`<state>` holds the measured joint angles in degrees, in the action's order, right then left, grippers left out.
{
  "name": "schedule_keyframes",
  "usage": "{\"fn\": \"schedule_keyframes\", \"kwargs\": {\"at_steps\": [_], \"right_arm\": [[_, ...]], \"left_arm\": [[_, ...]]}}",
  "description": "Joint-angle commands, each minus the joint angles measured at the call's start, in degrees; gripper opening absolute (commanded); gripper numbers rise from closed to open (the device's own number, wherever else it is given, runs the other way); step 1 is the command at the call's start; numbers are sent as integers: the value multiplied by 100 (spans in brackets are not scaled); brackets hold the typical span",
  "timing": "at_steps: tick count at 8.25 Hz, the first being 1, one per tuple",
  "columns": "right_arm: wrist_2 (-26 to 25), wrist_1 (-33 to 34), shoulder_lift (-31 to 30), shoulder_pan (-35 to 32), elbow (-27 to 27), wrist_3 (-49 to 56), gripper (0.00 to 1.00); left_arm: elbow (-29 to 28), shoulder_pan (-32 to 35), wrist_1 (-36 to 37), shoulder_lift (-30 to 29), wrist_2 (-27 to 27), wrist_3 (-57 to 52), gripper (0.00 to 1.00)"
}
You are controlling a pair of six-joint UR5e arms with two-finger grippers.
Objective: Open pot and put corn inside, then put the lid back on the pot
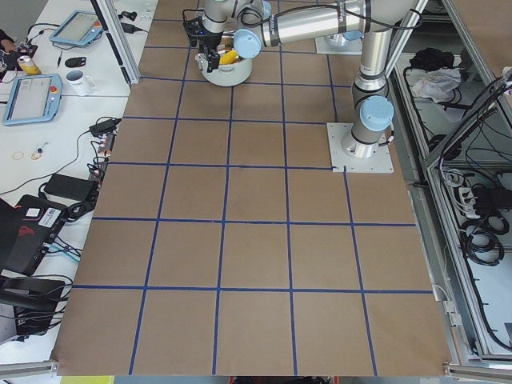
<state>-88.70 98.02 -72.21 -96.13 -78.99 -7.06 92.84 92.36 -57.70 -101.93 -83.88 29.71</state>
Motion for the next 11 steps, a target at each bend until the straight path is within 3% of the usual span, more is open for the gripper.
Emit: {"fn": "schedule_keyframes", "kwargs": {"at_steps": [1, 4, 8, 11], "right_arm": [[46, 463, 408, -643, 111, -823, 13], [230, 438, 479, -696, 68, -938, 13], [239, 350, 497, -696, -11, -912, 13], [239, 393, 549, -696, -55, -921, 13]], "left_arm": [[-12, -280, -1090, 550, -50, -982, 100], [-12, -254, -1636, 788, -822, -1897, 100], [-3, -192, -2233, 1201, -841, -2127, 100], [58, -184, -2193, 1220, -832, -2136, 100]]}}
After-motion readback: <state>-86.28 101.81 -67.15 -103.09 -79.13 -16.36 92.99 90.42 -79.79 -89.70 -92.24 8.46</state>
